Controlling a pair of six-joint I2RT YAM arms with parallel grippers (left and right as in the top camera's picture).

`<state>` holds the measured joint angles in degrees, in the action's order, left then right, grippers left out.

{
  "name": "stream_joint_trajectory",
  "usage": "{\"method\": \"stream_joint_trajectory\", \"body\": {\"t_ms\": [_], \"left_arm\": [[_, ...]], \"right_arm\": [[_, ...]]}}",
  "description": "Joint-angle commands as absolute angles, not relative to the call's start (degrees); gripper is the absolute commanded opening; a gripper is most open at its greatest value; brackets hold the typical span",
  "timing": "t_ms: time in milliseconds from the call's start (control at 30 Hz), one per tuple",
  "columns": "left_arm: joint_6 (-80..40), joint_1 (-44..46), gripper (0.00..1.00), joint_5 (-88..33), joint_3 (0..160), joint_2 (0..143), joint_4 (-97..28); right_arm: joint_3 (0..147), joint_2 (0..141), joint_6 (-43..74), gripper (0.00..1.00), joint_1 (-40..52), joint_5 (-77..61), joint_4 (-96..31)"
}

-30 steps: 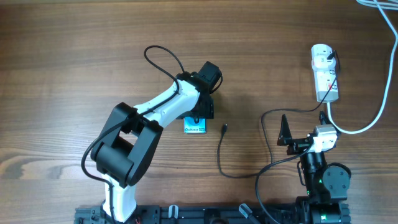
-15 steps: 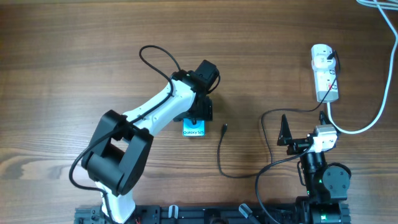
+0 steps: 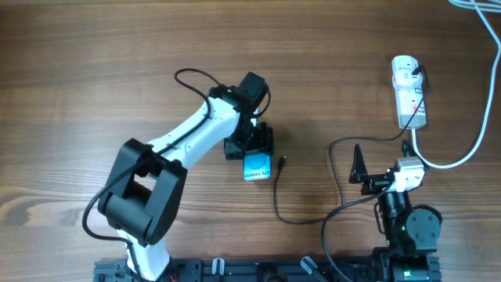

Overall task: Plug charger to phone and switch on socket
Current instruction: 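Lift the phone upright with the left gripper, then raise the held phone and swing it left, bottom facing right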

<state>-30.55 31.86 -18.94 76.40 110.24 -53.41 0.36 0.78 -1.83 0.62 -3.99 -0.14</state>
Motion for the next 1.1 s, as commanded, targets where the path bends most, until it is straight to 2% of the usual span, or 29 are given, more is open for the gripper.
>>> {"method": "stream_joint_trajectory", "body": {"t_ms": [0,267,667,867,967,1067], "left_arm": [[-30.9,29.9,0.73,-28.7,76.6,108.3,-53.5],[-30.9,25.4,0.72,-44.4,76.6,108.3,-53.4],[-30.9,16.4,0.72,-75.8,76.6,108.3,-48.4],[-32.1,12.3,0.75,-80.4,76.6,108.3,-47.9],[-36.6,9.6,0.71,-80.8,76.6,108.3,-46.8],[-39.7,7.6,0.7,-83.2,76.6,108.3,-44.5]], "right_arm": [[0.3,0.2,-2.4,1.0,0.7,-3.2,0.0],[0.3,0.2,-2.5,1.0,0.7,-3.2,0.0],[0.3,0.2,-2.4,1.0,0.7,-3.2,0.0],[0.3,0.2,-2.4,1.0,0.7,-3.2,0.0],[0.3,0.2,-2.5,1.0,0.7,-3.2,0.0],[0.3,0.2,-2.4,1.0,0.7,-3.2,0.0]]}}
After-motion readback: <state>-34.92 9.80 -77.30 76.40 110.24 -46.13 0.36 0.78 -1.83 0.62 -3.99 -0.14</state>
